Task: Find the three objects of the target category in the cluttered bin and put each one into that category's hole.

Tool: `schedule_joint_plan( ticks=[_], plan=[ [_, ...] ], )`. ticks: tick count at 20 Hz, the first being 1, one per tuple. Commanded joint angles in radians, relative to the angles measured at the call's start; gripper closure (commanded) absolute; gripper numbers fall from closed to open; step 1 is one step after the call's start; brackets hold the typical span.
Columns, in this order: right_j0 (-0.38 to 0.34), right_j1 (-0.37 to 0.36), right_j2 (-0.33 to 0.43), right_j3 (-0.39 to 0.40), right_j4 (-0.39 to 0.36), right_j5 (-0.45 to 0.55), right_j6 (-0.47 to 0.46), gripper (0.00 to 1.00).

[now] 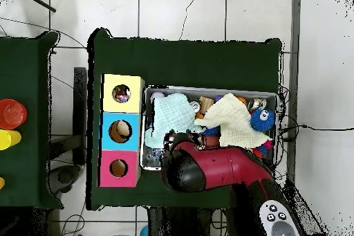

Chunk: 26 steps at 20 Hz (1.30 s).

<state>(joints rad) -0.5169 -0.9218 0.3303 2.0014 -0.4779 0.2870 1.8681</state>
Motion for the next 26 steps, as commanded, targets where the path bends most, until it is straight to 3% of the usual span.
schedule_joint_plan(
  ticks=[1,7,13,22,26],
  plan=[
    [0.074,0.092,-0.064,-0.109,-0.085,-0.146,0.095,0.00],
    [0.080,0.178,-0.066,-0.126,-0.078,-0.163,0.074,0.00],
    [0.136,0.260,-0.155,-0.183,-0.087,-0.213,0.085,0.00],
    [0.139,0.274,-0.165,-0.180,-0.074,-0.192,0.060,0.00],
    [0.143,0.286,-0.168,-0.186,-0.081,-0.243,0.067,0.00]
  ],
)
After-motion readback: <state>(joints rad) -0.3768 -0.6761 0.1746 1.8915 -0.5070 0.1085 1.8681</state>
